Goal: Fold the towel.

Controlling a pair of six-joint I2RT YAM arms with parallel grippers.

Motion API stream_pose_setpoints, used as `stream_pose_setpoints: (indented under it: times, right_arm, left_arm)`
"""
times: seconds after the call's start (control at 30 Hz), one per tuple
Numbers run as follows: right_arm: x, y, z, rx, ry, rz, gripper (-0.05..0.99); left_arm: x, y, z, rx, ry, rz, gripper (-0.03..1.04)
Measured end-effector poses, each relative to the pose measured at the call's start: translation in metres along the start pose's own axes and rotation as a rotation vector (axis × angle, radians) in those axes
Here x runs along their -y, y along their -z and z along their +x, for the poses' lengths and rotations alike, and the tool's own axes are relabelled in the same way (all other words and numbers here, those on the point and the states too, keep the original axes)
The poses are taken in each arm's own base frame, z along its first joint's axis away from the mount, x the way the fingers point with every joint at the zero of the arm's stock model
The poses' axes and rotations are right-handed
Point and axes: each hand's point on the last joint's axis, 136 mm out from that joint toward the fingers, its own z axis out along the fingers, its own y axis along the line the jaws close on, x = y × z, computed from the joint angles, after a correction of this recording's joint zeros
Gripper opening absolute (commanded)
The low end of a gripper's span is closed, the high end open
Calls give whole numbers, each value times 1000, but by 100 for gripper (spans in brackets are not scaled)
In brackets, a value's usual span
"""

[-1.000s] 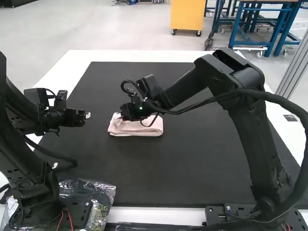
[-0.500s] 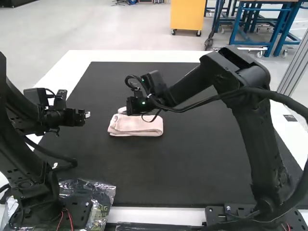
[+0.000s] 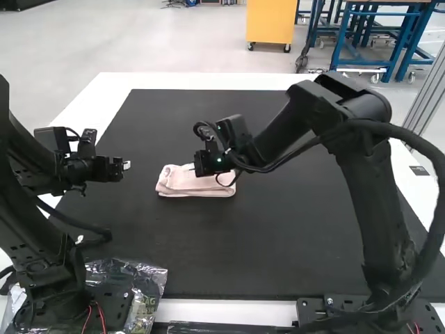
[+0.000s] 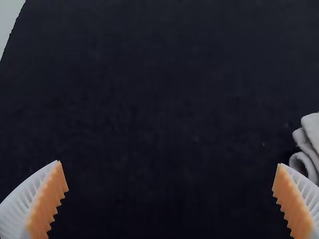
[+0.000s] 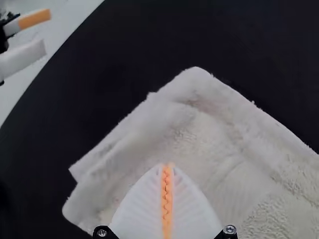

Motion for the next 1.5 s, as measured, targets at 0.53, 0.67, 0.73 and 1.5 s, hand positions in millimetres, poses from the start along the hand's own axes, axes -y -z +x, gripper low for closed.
stream_pose_setpoints:
  times: [0.53,0.67,0.73,1.5]
  right_arm:
    - [18,-15,27,-17,-37,0,-3]
    - [4,5,-8,27,-56,-2,-2]
    - [-7,23,-37,73,-50,-8,-2]
    - [-128,479,-229,950,231,322,91]
  left_arm:
    - [19,11,-41,90,14,31,97]
    - [24,19,-80,155,11,42,97]
    - [27,26,-102,196,7,46,97]
    - [120,177,-268,624,-12,154,97]
